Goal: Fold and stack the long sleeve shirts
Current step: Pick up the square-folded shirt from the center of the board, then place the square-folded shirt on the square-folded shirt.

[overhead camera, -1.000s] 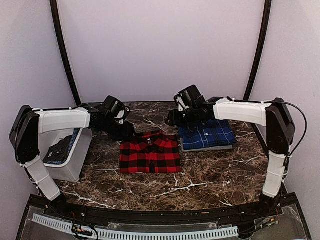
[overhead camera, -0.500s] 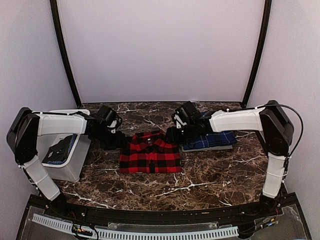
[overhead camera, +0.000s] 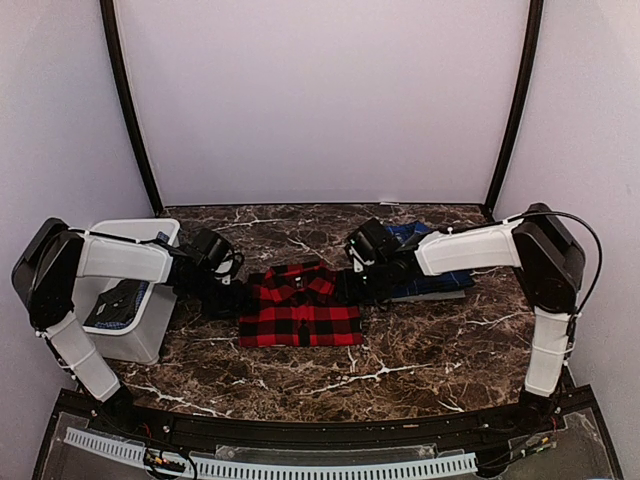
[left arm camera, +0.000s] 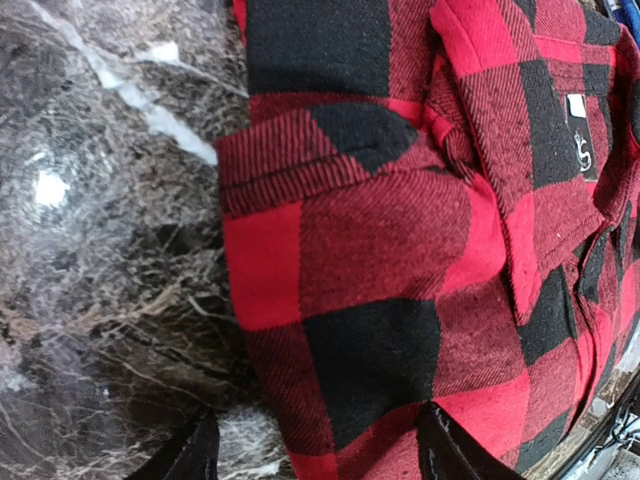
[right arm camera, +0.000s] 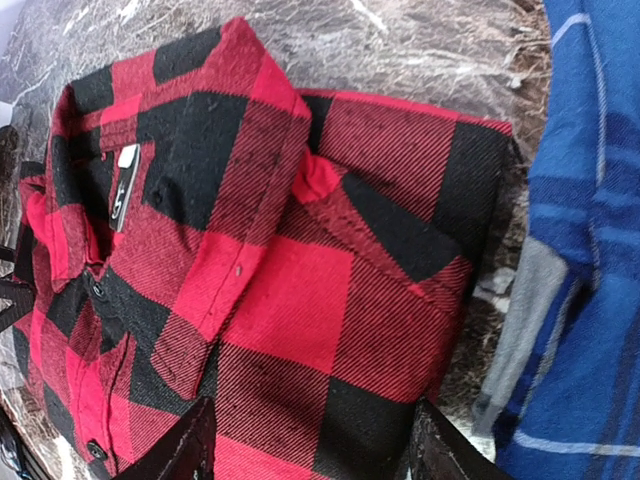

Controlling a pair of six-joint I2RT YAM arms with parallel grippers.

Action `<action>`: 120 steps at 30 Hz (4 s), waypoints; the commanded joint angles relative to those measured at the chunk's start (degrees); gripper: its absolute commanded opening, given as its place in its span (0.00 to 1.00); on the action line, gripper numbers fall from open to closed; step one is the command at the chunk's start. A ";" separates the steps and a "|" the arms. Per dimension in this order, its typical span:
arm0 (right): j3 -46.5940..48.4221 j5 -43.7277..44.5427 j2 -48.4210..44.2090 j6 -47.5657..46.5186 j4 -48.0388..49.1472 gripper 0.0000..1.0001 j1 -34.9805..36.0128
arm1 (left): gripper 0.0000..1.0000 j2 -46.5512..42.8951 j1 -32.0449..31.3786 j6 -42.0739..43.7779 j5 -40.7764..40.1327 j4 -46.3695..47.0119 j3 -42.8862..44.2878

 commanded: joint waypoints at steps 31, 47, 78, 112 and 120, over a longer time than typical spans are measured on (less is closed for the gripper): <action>12.05 5.59 7.24 -2.29 -5.90 0.00 4.34 | 0.00 -1.59 -2.80 -6.60 -0.76 3.99 -0.07; 21.33 12.39 -0.62 -12.08 -12.96 0.00 -0.81 | 0.00 -2.65 -7.75 -7.21 -4.65 0.40 17.73; 3.72 13.27 -14.70 -21.20 -10.83 0.00 -27.43 | 0.00 38.09 -18.54 -12.47 1.98 21.37 61.17; 5.36 7.27 -13.95 -24.83 -13.60 0.00 -35.31 | 0.00 40.83 -21.71 -15.84 3.06 20.59 64.27; 4.72 5.88 -8.14 -25.46 -12.24 0.37 -38.92 | 0.10 45.82 -21.14 -15.68 -0.77 16.66 64.08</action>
